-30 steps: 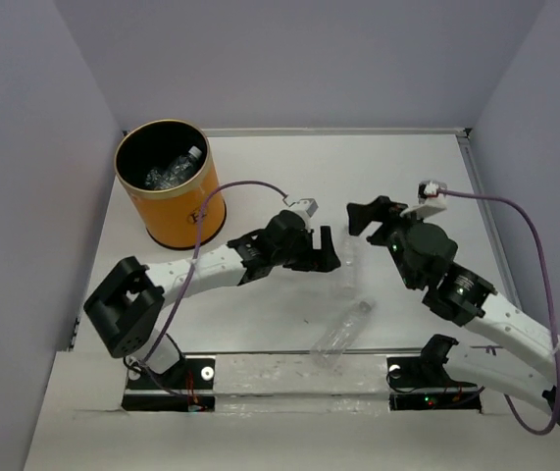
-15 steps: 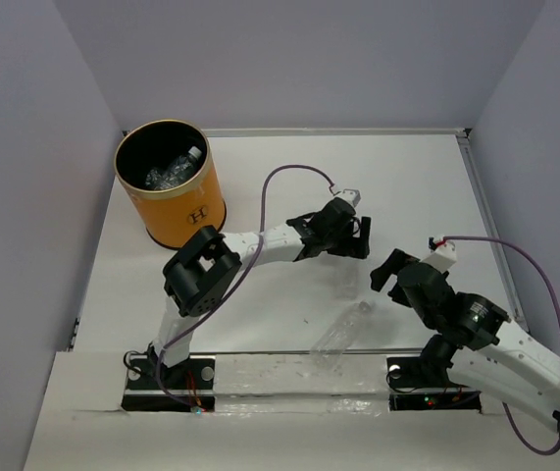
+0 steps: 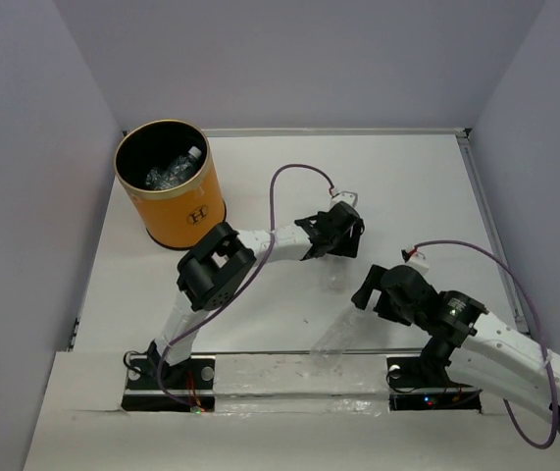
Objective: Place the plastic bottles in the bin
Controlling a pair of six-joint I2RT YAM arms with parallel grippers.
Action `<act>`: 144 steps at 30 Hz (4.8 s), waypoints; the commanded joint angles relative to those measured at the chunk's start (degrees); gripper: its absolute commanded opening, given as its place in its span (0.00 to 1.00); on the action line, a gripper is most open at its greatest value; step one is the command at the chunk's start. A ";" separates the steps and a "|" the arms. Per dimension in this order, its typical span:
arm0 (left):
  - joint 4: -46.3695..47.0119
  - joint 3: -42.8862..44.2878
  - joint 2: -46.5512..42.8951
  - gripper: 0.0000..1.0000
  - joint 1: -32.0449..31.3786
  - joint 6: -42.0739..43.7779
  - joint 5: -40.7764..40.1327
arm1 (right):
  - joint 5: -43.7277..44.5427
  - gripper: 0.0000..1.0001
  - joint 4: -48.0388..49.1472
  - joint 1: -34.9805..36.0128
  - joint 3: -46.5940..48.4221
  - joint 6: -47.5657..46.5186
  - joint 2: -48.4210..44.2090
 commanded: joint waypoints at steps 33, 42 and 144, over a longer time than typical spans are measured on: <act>3.55 -14.42 -58.34 0.56 34.49 1.66 -7.90 | -7.45 0.44 26.92 0.21 -6.84 0.99 14.57; 5.72 -4.92 -50.53 0.57 46.10 7.79 -17.29 | -7.71 0.39 32.47 0.21 -8.86 -2.26 8.23; -5.79 -23.64 -92.35 0.99 30.64 9.75 1.67 | 6.94 0.00 67.73 5.57 24.74 -47.53 13.45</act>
